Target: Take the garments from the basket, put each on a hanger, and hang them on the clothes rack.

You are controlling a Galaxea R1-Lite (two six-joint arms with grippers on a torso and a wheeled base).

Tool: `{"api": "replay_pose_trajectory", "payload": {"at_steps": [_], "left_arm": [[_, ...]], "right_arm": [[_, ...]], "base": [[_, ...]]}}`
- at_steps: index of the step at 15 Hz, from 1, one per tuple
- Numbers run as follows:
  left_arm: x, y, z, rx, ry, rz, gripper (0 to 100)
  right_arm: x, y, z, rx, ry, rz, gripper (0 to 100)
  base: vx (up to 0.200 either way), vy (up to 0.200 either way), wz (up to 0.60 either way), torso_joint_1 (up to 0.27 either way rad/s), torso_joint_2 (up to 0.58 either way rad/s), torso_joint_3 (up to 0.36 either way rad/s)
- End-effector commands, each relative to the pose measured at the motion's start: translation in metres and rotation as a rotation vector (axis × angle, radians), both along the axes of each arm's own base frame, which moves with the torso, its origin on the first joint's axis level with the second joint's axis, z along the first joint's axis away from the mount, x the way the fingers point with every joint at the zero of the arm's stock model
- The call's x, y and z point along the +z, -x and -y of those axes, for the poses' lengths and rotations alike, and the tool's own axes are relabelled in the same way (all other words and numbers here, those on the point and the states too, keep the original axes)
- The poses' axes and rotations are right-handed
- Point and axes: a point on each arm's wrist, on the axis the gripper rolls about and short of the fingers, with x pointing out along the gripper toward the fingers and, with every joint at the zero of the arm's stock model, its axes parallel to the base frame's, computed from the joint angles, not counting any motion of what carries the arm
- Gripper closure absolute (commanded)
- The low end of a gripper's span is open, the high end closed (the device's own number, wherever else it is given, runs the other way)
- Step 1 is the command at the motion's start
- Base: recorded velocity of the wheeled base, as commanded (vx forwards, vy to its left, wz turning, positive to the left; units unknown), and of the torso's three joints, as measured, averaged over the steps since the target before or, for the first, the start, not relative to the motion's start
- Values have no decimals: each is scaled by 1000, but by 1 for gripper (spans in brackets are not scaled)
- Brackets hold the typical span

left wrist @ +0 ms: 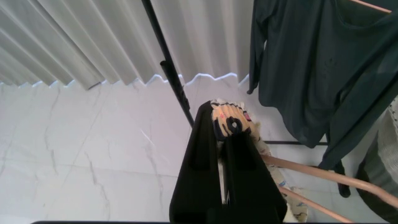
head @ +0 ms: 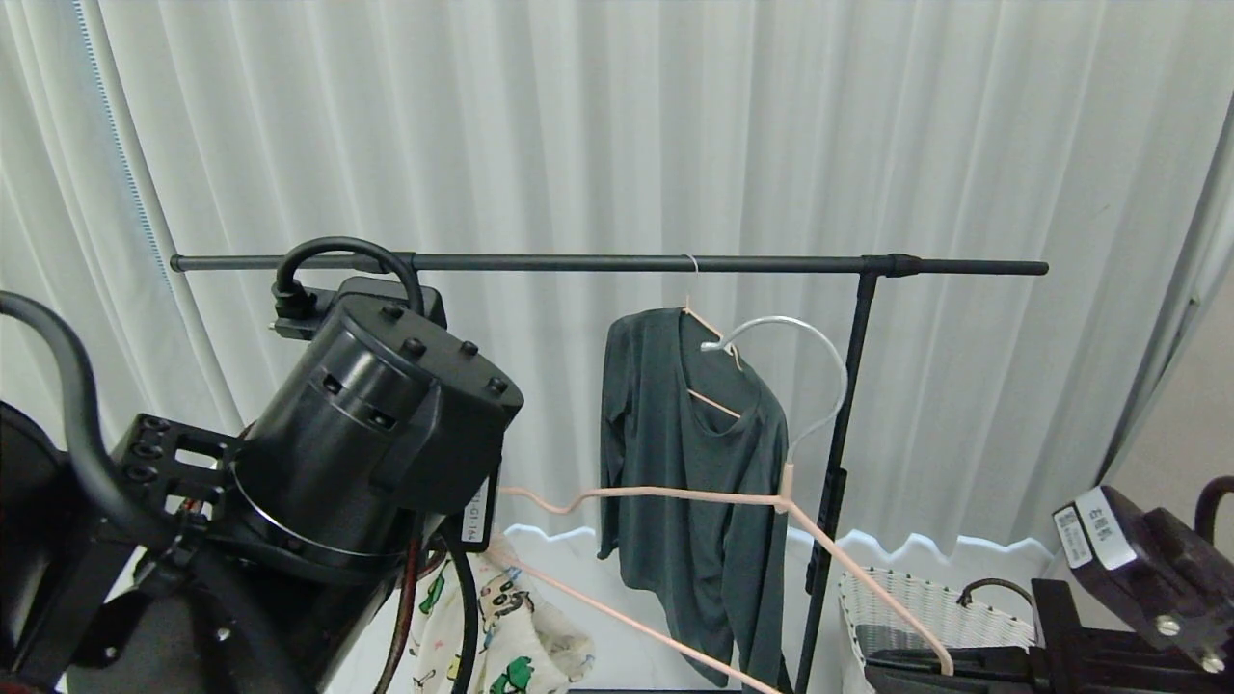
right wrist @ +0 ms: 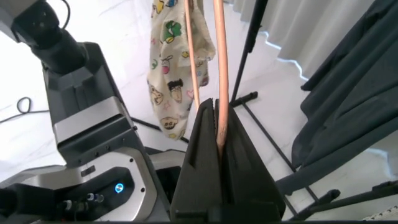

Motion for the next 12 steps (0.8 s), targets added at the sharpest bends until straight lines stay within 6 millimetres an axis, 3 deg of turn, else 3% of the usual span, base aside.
{"api": "replay_pose_trajectory", "payload": {"at_steps": [1,6,12], "left_arm": [[1,1,1,-3,8,4,100],[11,7,11,-42,52,28,100],[33,15,28,-109,123,73,100]], "right_arm": [[-5,-7,-10,0,22,-16,100],[-20,-21,-33,-46,40,-21,100],[-28,-11,-77,-94,-13,-82,100]], "base": [[0,0,0,0,0,0],[0,0,0,0,0,0],[0,0,0,0,0,0]]}}
